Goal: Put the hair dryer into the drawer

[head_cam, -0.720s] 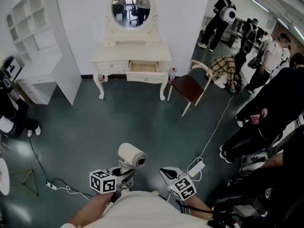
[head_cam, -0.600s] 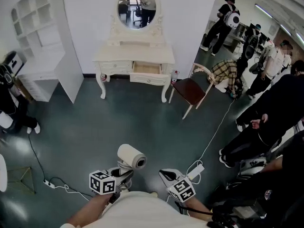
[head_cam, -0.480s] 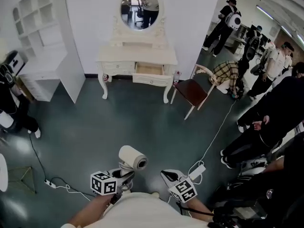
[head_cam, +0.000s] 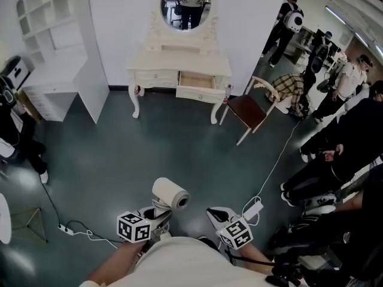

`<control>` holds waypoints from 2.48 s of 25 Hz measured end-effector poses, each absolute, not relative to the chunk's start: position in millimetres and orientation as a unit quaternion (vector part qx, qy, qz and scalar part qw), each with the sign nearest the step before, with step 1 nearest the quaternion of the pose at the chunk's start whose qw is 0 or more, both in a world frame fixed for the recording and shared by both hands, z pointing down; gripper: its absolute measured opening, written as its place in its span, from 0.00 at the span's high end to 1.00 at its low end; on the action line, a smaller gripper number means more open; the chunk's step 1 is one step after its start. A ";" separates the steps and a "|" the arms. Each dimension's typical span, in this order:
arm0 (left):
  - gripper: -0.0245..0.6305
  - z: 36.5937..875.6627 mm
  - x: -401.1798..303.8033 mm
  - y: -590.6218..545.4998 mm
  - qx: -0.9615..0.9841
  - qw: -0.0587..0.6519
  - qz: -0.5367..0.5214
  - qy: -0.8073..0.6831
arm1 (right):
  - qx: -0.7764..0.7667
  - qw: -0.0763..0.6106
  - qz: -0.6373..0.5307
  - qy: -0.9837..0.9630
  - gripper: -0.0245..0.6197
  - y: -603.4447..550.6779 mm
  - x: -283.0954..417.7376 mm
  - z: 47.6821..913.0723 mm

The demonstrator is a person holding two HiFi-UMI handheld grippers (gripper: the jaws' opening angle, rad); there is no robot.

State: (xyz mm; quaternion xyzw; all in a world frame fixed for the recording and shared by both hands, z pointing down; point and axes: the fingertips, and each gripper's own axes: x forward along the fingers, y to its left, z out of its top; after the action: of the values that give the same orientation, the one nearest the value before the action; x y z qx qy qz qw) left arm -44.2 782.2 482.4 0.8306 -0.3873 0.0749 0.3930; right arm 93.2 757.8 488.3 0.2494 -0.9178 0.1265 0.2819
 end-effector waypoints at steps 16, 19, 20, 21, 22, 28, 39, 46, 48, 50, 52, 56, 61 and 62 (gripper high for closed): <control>0.74 515.1 -113.1 711.2 0.813 0.405 0.082 -0.410 | 0.240 0.290 0.150 -0.914 0.88 681.9 34.2 513.5; 0.74 507.5 -110.1 666.7 0.810 0.400 0.089 -0.420 | 0.234 0.279 0.147 -0.920 0.89 628.3 33.6 509.3; 0.74 505.0 -106.2 650.4 0.809 0.400 0.089 -0.422 | 0.234 0.275 0.146 -0.921 0.89 609.1 36.6 506.5; 0.74 502.3 -101.4 634.1 0.808 0.399 0.090 -0.424 | 0.233 0.272 0.144 -0.923 0.89 590.4 40.6 503.6; 0.74 499.6 -96.7 617.9 0.808 0.396 0.092 -0.426 | 0.231 0.269 0.142 -0.924 0.89 572.4 44.8 501.1; 0.74 485.8 -75.7 519.2 0.805 0.389 0.097 -0.438 | 0.227 0.257 0.142 -0.929 0.89 472.3 72.7 494.7; 0.74 494.5 -57.1 398.1 0.797 0.412 0.099 -0.430 | 0.231 0.263 0.174 -0.920 0.90 362.0 89.6 524.2; 0.74 499.1 -89.2 304.3 0.817 0.406 0.113 -0.393 | 0.263 0.272 0.181 -0.908 0.90 279.3 56.5 524.5; 0.74 496.5 -105.2 273.0 0.825 0.399 0.119 -0.382 | 0.277 0.269 0.179 -0.905 0.90 249.1 41.0 514.6; 0.74 494.7 -121.0 240.2 0.832 0.393 0.125 -0.372 | 0.288 0.265 0.171 -0.904 0.90 217.4 25.6 504.8; 0.74 492.1 -135.8 208.4 0.838 0.389 0.126 -0.362 | 0.301 0.267 0.162 -0.901 0.90 186.8 12.7 497.3; 0.74 488.2 -171.4 152.2 0.847 0.380 0.134 -0.345 | 0.323 0.266 0.158 -0.894 0.90 137.4 -19.7 484.9; 0.74 498.2 -199.2 97.4 0.850 0.380 0.143 -0.336 | 0.335 0.270 0.159 -0.889 0.90 101.1 -43.8 481.9; 0.74 500.8 -200.7 90.4 0.850 0.380 0.143 -0.336 | 0.335 0.274 0.157 -0.888 0.90 96.4 -44.2 482.4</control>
State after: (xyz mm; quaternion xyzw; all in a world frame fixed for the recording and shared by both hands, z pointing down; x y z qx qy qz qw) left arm -200.7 90.4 500.8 0.8497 -0.3360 0.1430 0.3802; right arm -44.2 96.4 482.4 0.3346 -0.8879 0.1571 0.2737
